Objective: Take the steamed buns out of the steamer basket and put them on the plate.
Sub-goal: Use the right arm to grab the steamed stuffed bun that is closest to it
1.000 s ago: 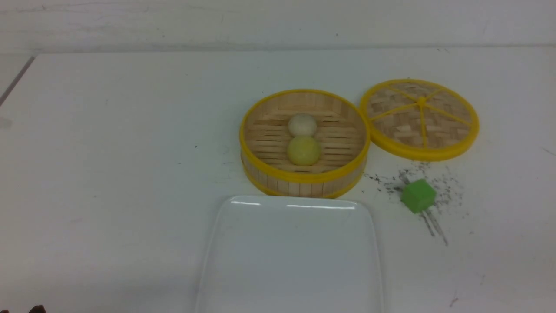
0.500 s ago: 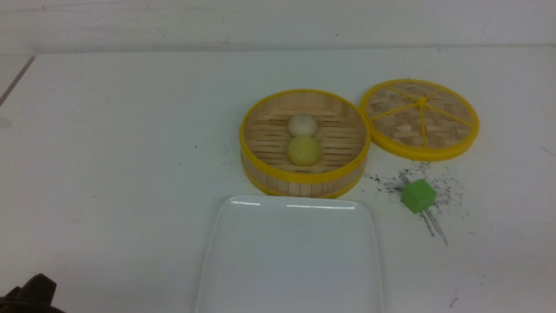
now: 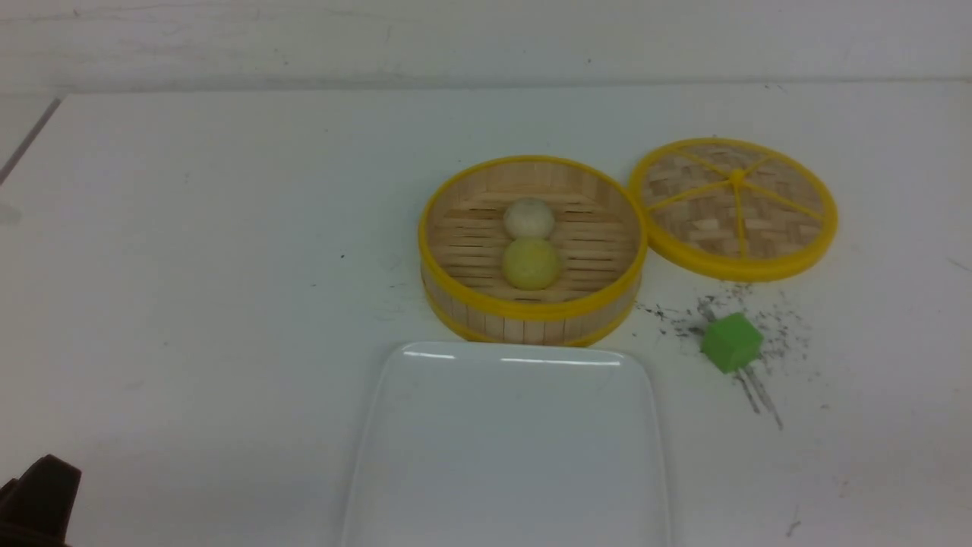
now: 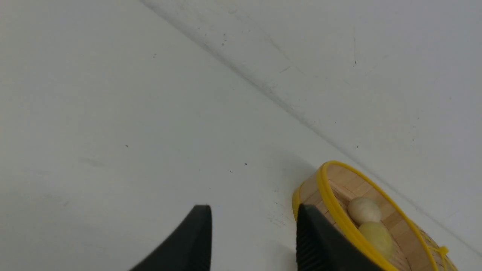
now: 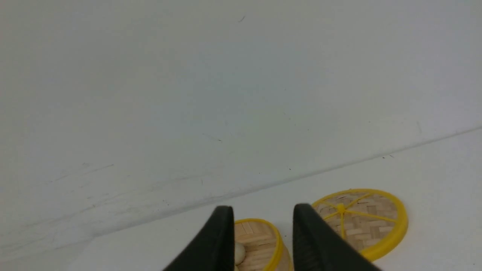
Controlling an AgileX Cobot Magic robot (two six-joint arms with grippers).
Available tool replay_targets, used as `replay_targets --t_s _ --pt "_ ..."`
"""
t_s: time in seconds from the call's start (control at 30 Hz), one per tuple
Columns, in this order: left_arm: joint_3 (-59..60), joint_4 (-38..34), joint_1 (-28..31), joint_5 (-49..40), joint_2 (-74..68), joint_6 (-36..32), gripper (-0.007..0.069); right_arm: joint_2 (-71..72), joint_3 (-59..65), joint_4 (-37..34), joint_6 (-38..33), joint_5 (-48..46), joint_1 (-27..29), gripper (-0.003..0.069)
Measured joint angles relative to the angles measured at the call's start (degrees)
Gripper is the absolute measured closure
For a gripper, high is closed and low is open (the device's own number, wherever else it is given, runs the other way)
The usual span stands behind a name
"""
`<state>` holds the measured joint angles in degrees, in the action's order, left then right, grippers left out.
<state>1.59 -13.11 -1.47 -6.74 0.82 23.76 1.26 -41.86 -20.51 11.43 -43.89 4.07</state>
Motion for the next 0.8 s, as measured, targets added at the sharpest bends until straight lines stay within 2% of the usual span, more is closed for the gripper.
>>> replay_targets --t_s 0.27,0.43,0.6,0.7,0.8 --pt "0.0 0.5 0.0 0.0 0.0 -1.6 0.0293 0.0 0.0 -0.3 0.0 -4.4 0.0 0.0417" --pt "0.0 -2.6 0.0 -0.2 0.0 1.3 0.0318 0.0 0.0 -2.1 -0.7 -6.1 0.0 0.0417" --pt "0.0 -4.2 0.0 -2.0 0.0 2.1 0.0323 0.0 0.0 -4.2 -5.8 -7.0 0.0 0.0417" --pt "-0.1 -4.4 0.0 -2.9 0.0 1.1 0.0323 -0.5 0.0 -8.0 -9.3 -9.0 0.0 0.0417" --pt "-4.0 -4.4 0.0 -6.1 0.0 -3.3 0.0323 -3.8 0.0 -13.7 -15.6 -11.6 0.0 0.0417"
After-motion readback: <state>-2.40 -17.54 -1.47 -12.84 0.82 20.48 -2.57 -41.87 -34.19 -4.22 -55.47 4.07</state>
